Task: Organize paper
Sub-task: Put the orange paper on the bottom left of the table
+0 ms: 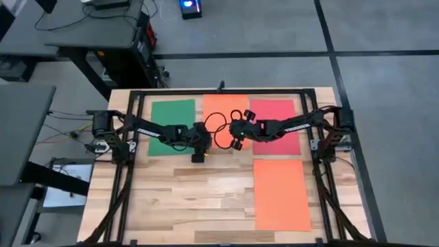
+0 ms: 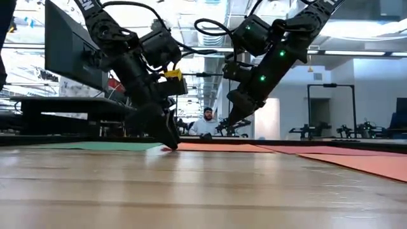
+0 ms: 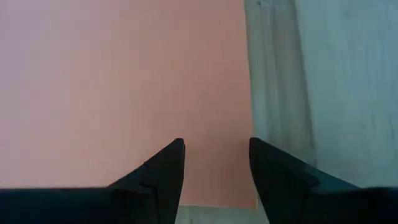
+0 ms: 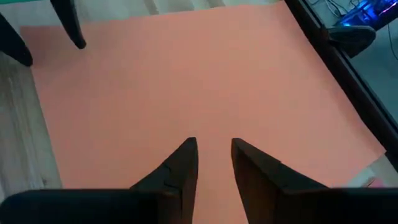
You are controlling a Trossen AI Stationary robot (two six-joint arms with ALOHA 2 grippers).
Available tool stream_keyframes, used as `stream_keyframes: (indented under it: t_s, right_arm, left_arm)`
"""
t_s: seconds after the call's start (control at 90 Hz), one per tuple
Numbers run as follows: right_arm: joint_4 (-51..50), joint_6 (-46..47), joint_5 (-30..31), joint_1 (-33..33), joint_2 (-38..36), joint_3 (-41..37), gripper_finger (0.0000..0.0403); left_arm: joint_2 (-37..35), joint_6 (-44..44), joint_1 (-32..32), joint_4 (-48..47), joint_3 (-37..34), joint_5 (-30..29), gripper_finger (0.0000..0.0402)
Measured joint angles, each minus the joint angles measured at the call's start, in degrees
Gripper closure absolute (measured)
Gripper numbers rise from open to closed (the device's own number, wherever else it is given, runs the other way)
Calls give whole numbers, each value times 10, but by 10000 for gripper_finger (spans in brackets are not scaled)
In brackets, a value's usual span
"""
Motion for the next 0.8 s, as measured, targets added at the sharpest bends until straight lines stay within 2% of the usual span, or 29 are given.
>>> stream_keyframes:
  t_s: [0.5, 0.667, 0.8]
  right_arm:
    - [0, -1, -2, 1, 0, 0, 314]
    - [2, -34, -78, 14, 0, 0, 314]
    - [12, -64, -91, 35, 0, 0, 313]
  left_arm:
    - [0, 5, 0, 1, 0, -34, 241]
    - [-1, 9, 0, 2, 0, -43, 241]
    - [-1, 17, 0, 11, 0, -45, 242]
